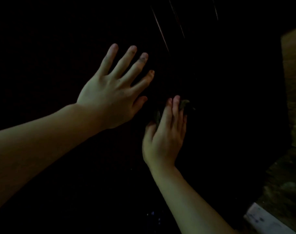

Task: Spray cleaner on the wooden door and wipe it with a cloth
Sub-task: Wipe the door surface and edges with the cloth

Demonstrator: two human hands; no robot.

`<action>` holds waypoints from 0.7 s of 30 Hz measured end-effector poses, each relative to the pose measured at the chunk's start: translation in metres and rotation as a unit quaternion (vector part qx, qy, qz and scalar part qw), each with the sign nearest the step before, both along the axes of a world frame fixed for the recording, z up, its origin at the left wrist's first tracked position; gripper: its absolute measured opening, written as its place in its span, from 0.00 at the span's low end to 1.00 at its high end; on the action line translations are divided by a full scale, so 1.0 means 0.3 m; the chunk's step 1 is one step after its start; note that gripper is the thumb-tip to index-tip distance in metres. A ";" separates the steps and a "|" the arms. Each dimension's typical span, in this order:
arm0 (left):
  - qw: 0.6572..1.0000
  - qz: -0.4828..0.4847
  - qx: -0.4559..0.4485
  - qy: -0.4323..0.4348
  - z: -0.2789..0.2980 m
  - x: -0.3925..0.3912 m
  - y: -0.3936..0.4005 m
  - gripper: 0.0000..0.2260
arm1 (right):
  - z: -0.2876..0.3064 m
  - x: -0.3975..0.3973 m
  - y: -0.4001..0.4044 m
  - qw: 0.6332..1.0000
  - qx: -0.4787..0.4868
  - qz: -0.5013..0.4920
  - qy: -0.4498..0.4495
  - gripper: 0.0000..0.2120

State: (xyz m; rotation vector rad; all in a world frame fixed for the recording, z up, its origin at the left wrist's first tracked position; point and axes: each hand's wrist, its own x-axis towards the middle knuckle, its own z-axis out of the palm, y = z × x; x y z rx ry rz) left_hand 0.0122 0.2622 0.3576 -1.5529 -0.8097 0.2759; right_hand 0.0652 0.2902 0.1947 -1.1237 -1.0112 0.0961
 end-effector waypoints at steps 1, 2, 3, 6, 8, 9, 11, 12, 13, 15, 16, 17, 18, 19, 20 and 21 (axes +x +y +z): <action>1.000 0.003 -0.004 -0.004 -0.001 0.002 -0.003 0.28 | -0.034 -0.004 0.005 1.000 -0.012 -0.002 0.020 0.31; 1.000 0.005 -0.007 -0.006 -0.005 0.004 -0.004 0.28 | -0.080 -0.004 0.008 0.998 -0.041 -0.007 0.055 0.31; 1.000 0.005 -0.009 -0.006 -0.010 0.004 -0.004 0.28 | -0.131 -0.002 0.009 0.991 -0.082 -0.010 0.103 0.32; 1.000 0.002 -0.017 -0.016 0.006 0.006 -0.004 0.28 | -0.222 0.013 0.009 0.934 -0.232 0.025 0.269 0.33; 0.999 -0.011 -0.030 -0.036 -0.005 0.007 -0.005 0.26 | -0.205 0.015 0.004 0.916 -0.258 0.049 0.303 0.31; 0.997 -0.027 -0.037 -0.054 -0.009 0.005 -0.003 0.25 | -0.176 0.011 -0.004 0.927 -0.239 0.052 0.286 0.31; 0.989 -0.068 -0.080 -0.102 0.027 0.007 -0.006 0.24 | -0.089 -0.021 -0.037 0.964 -0.154 0.051 0.213 0.32; 0.983 -0.092 -0.101 -0.125 0.038 0.007 -0.013 0.23 | -0.031 -0.050 -0.056 0.977 -0.110 0.051 0.176 0.34; 0.972 -0.122 -0.129 -0.152 0.070 0.005 -0.020 0.22 | 0.034 -0.087 -0.079 0.985 -0.071 0.056 0.150 0.35; 0.947 -0.174 -0.171 -0.208 0.071 -0.017 -0.041 0.21 | 0.170 -0.160 -0.151 0.990 0.002 0.086 0.110 0.35; 0.938 -0.180 -0.173 -0.239 0.054 -0.029 -0.055 0.21 | 0.228 -0.193 -0.195 0.989 0.028 0.114 0.087 0.36; 0.931 -0.171 -0.164 -0.276 0.027 -0.039 -0.071 0.20 | 0.269 -0.220 -0.233 0.988 0.045 0.136 0.056 0.36; 0.928 -0.161 -0.160 -0.295 0.021 -0.046 -0.083 0.20 | 0.286 -0.241 -0.258 0.988 0.058 0.144 0.028 0.34; 0.927 -0.150 -0.177 -0.295 0.045 -0.052 -0.085 0.20 | 0.280 -0.254 -0.268 0.987 0.073 0.141 0.008 0.31; 0.927 -0.141 -0.205 -0.280 0.084 -0.050 -0.083 0.21 | 0.251 -0.257 -0.267 0.987 0.088 0.132 -0.008 0.28; 0.935 -0.132 -0.219 -0.247 0.116 -0.046 -0.080 0.23 | 0.205 -0.252 -0.256 0.988 0.096 0.120 -0.023 0.26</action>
